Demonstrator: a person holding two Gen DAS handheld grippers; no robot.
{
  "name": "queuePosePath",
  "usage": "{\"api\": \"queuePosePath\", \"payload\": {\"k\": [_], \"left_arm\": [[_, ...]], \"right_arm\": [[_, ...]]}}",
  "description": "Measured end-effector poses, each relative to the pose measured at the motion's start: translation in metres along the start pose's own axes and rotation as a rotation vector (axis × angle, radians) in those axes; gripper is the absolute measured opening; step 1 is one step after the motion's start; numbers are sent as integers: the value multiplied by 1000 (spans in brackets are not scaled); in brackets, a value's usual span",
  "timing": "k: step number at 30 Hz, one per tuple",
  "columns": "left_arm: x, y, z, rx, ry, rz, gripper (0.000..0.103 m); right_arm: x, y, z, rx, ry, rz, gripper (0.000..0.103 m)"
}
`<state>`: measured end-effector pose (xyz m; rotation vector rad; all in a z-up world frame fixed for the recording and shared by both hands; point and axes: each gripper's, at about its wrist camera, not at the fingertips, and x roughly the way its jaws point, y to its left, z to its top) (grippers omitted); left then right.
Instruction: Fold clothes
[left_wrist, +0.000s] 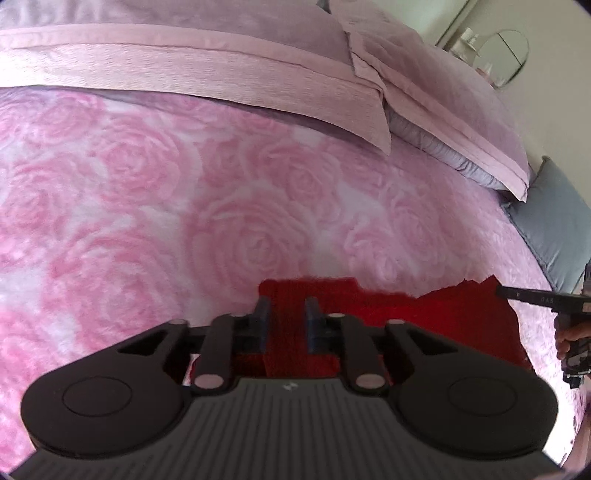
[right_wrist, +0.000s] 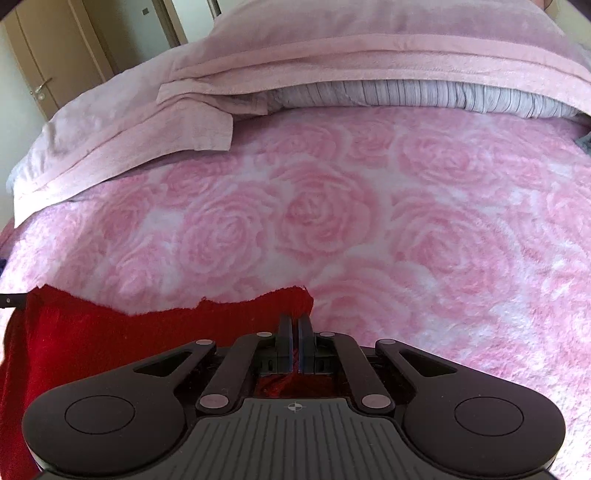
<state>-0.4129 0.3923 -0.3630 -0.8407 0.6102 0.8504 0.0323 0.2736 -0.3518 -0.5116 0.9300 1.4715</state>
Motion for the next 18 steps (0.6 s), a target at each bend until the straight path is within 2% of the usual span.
{"api": "queuePosePath", "payload": {"k": [2,3,4,5,7,10,11,13,16,17,18], "left_arm": [[2,0,1,1,7,0,37],[4,0,1,3,13,0,37],[9,0,0,10,25,1,36],[13,-1,-1,17,37,2,33],[20,-3,-4,30,53,4,14],[18,-6,-8,47,15,19,6],[16,-7,-9,48,-2,21,6],[2,-6,-9,33,-60,13,6],[-22,6,-9,-45,-163,-29,6],[-22,11,-7,-85,-170,-39,6],[-14,13,-5,-101,-142,-23,6]], "right_arm": [[1,2,2,4,16,19,1],[1,3,3,9,16,22,2],[2,5,5,14,16,25,13],[2,6,6,19,10,29,27],[3,12,7,13,-6,34,39],[14,27,5,-94,25,6,36],[17,32,3,-144,31,-7,3],[15,36,0,-223,-3,-40,4],[-6,20,2,-151,-96,-31,4],[-14,13,2,-115,-124,-23,4],[-16,6,2,-81,-133,-16,4]]}}
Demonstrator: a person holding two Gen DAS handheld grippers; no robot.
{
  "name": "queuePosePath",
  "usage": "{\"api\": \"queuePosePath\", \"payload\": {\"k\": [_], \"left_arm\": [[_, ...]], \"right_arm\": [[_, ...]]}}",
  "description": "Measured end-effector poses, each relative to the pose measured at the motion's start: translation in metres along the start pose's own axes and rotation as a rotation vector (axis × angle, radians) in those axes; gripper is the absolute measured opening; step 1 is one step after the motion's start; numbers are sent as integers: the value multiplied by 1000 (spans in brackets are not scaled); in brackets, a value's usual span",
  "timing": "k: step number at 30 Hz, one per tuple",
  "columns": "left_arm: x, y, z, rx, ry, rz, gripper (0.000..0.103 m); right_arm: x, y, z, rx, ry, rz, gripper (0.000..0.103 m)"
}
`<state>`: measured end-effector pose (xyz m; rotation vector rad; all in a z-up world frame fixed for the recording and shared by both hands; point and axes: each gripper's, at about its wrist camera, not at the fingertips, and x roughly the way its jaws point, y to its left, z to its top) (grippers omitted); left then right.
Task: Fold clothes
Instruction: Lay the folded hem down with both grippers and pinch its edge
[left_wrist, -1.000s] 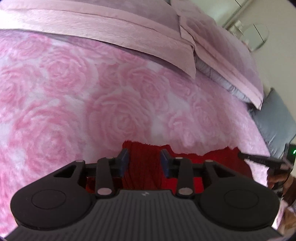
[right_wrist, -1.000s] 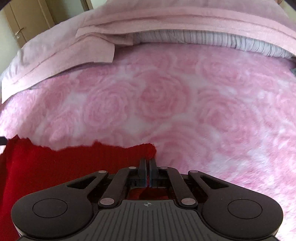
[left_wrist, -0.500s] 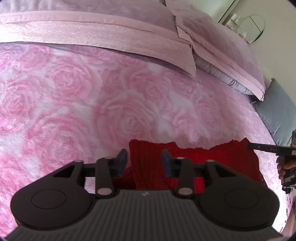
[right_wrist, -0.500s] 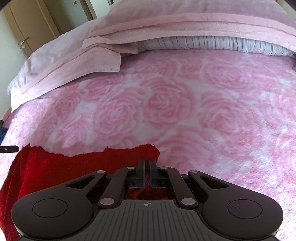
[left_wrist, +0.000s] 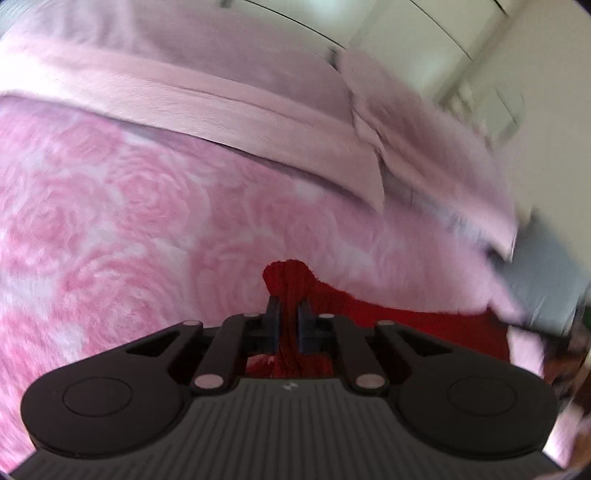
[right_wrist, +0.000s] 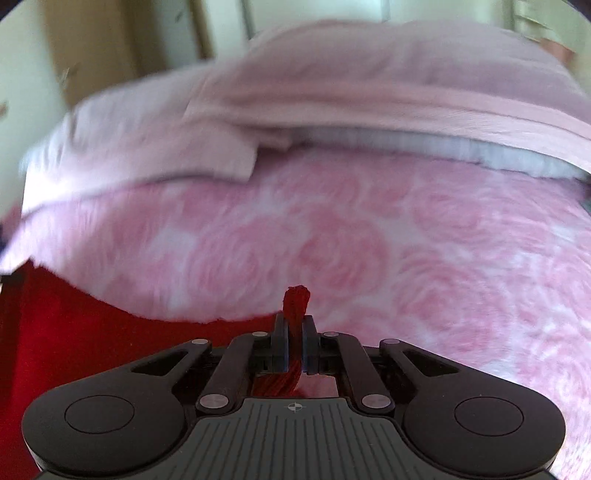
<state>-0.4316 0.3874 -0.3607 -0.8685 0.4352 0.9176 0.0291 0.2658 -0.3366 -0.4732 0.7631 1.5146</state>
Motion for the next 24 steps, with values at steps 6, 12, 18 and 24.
{"api": "queuePosePath", "payload": {"k": [6,12,18,24], "left_arm": [[41,-3,6,38,150,95,12],[22,-18,27,130,136,43,37],[67,-38,26,180,286,0,47],[76,-40,10,194,259,26,1]], "right_arm": [[48,-18,-7,140,228,12,11],[31,-1,15,4,174,62,53],[43,40,25,-177,213,200,53],[81,65,8,-239,338,244,17]]}}
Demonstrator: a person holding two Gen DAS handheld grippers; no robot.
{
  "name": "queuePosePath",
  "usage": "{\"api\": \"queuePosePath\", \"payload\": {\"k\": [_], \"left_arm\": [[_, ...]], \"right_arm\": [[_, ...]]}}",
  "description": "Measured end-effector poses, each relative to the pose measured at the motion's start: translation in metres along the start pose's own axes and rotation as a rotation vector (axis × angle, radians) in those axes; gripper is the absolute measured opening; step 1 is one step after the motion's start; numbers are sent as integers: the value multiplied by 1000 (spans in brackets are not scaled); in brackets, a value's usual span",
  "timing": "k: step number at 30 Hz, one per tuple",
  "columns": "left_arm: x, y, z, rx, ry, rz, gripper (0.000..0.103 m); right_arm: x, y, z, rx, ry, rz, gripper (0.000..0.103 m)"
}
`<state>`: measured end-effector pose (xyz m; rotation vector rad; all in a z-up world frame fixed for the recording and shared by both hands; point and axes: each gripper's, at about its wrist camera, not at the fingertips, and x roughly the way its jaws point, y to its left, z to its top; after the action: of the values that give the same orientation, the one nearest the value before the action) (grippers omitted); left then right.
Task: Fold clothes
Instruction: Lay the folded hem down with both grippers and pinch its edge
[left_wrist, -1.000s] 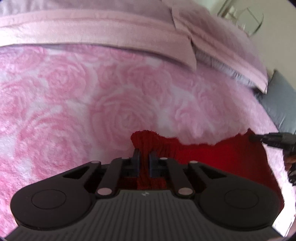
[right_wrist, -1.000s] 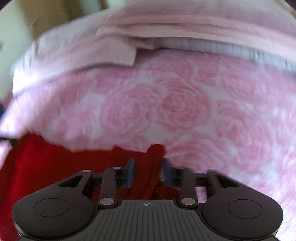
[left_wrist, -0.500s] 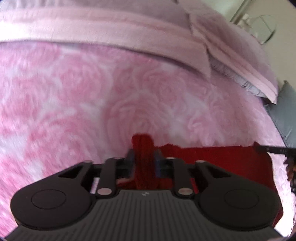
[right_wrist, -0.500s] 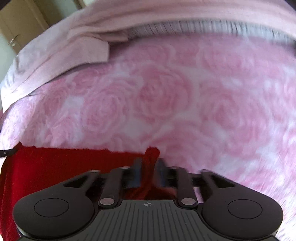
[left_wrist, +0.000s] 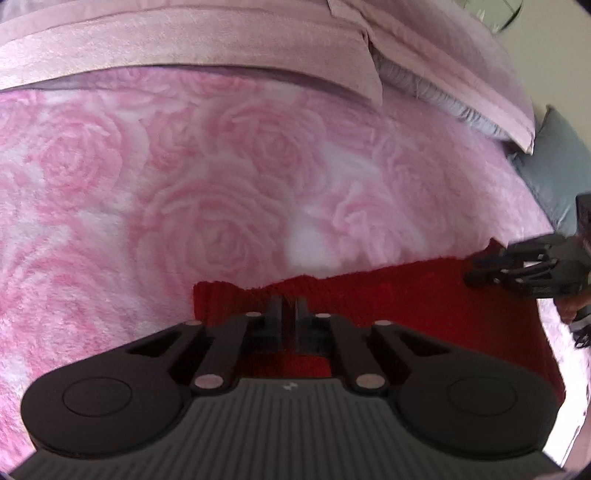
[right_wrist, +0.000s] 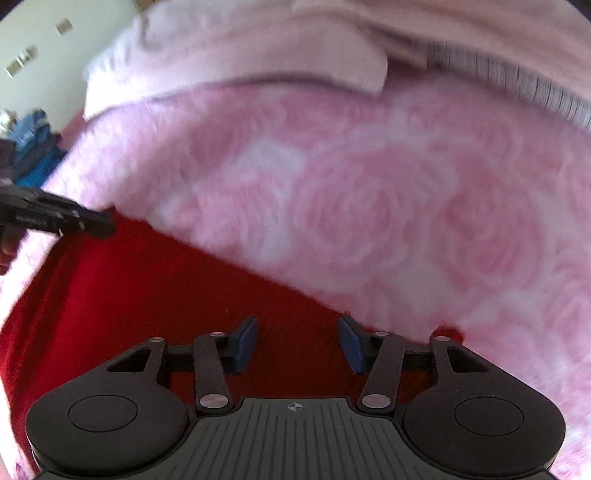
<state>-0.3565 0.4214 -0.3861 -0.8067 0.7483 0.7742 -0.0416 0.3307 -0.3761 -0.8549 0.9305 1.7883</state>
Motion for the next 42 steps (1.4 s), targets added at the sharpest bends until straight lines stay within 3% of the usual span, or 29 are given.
{"api": "queuePosePath", "payload": {"k": [1,7,12,14,17,19,21,22,23,24,25,30,32,36,40,42], "left_arm": [[-5,0,-1,0,-29,1,1],[-44,-7,3,1,-207,-12,0],[-31,-9,18,9,-209,36,0],[-15,-11,22,23,-160,41,0],[-3,-15,15,63,-103,68,0],[-1,-11,9,46,-91,71,0],[0,-7,5,26,-88,69,0],[0,-6,4,21,-86,68,0],[0,-7,4,23,-87,68,0],[-1,-7,4,26,-90,68,0],[-2,-8,4,32,-95,67,0],[-2,-9,4,28,-96,67,0],[0,-9,2,27,-94,70,0],[-12,-12,1,35,-151,82,0],[-30,-14,7,27,-252,89,0],[-25,-14,12,36,-258,115,0]], "right_arm": [[1,2,-2,-9,-4,-2,6],[-35,5,4,-33,-179,-48,4],[-56,-6,14,27,-302,-139,0],[-49,-20,20,92,-278,-93,0],[-36,-27,24,176,-174,68,0],[-27,-21,21,170,-92,79,0],[-19,-13,16,145,-40,53,6],[-13,-9,13,125,-17,46,17],[-7,-5,11,107,-1,36,37],[-4,-1,10,91,3,19,47],[-3,2,8,77,-4,0,52],[4,9,-1,49,-5,-55,51],[7,9,-3,40,3,-60,4],[-4,16,-2,-22,-53,-77,0],[-38,18,1,-43,-208,-150,0],[-42,14,3,-41,-243,-211,0]]}}
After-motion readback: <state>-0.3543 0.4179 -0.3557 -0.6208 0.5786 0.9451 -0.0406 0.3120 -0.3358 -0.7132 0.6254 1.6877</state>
